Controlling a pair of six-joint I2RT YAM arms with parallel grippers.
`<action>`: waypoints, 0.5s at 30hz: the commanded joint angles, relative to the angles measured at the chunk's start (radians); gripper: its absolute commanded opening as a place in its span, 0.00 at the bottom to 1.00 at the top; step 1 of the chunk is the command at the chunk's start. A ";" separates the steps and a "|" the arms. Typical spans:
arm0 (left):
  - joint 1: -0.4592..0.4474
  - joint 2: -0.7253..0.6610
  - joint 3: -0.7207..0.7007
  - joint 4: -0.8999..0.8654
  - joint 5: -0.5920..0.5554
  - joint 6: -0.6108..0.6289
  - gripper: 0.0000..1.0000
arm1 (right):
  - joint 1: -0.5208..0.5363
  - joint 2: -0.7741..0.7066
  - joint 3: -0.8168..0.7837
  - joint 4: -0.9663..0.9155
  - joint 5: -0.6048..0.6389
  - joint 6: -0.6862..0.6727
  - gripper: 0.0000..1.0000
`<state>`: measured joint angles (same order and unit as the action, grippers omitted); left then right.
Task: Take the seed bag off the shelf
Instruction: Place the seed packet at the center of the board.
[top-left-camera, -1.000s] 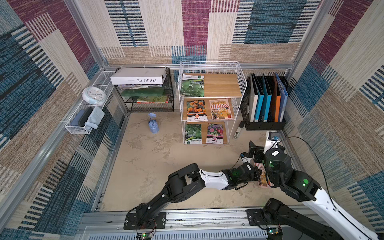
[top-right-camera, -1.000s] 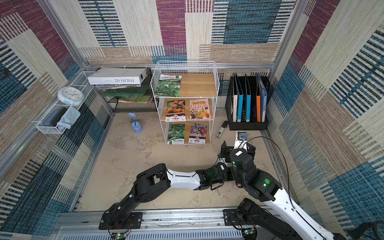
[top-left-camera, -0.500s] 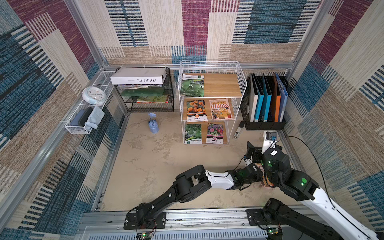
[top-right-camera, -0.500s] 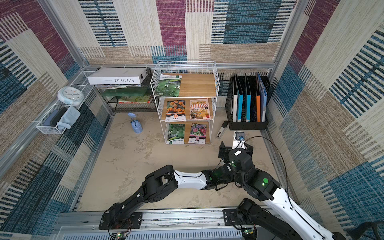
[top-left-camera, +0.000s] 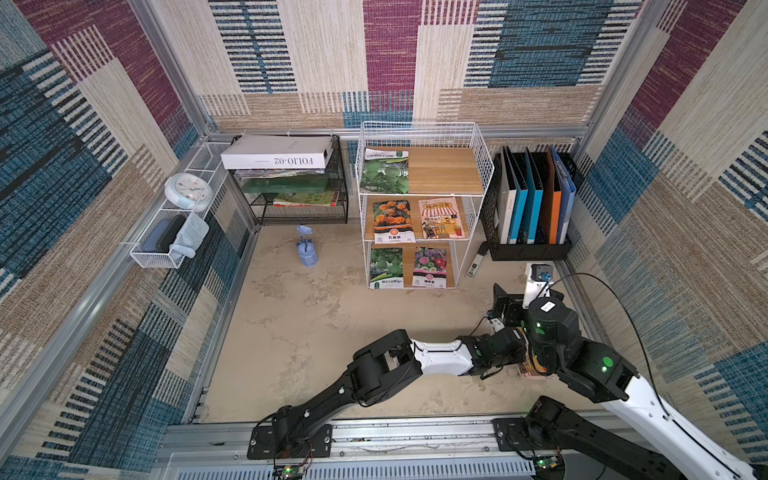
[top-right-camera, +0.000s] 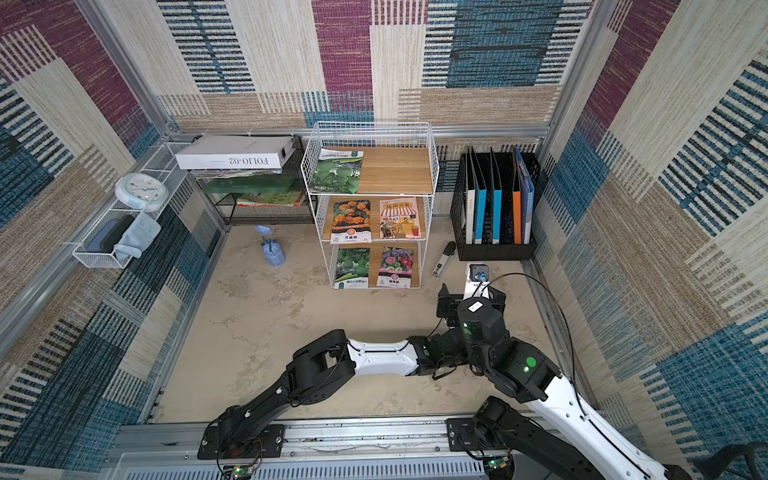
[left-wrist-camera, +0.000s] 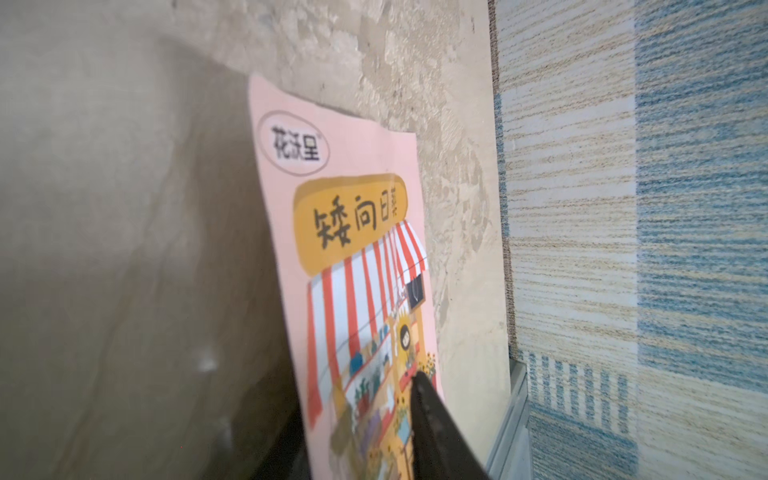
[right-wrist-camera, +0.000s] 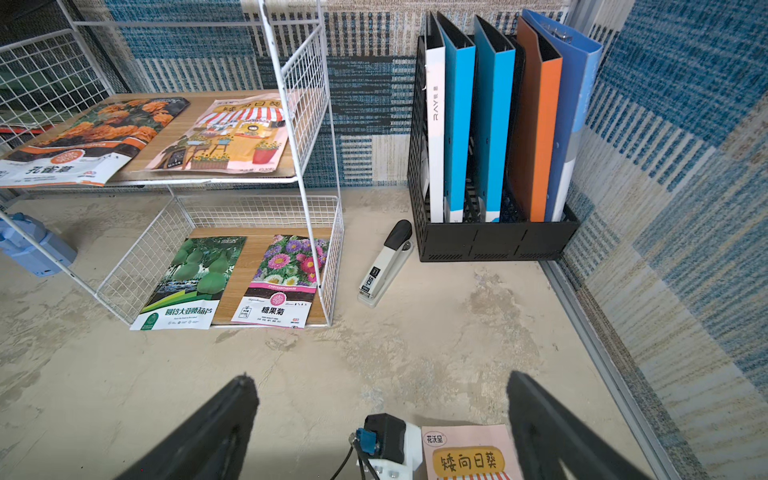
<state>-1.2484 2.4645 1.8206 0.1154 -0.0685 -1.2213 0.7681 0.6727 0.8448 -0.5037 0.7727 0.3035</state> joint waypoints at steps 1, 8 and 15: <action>0.001 -0.009 0.018 -0.145 -0.024 0.019 0.53 | 0.000 -0.004 0.002 0.014 -0.004 -0.003 0.98; 0.002 -0.007 0.119 -0.364 -0.030 0.039 0.77 | -0.001 -0.008 0.005 0.007 -0.004 -0.003 0.99; 0.006 -0.037 0.179 -0.575 -0.073 0.086 0.84 | -0.001 -0.005 0.019 0.005 -0.004 -0.004 0.99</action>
<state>-1.2453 2.4516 2.0022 -0.3000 -0.1051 -1.1698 0.7670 0.6662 0.8494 -0.5053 0.7654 0.3000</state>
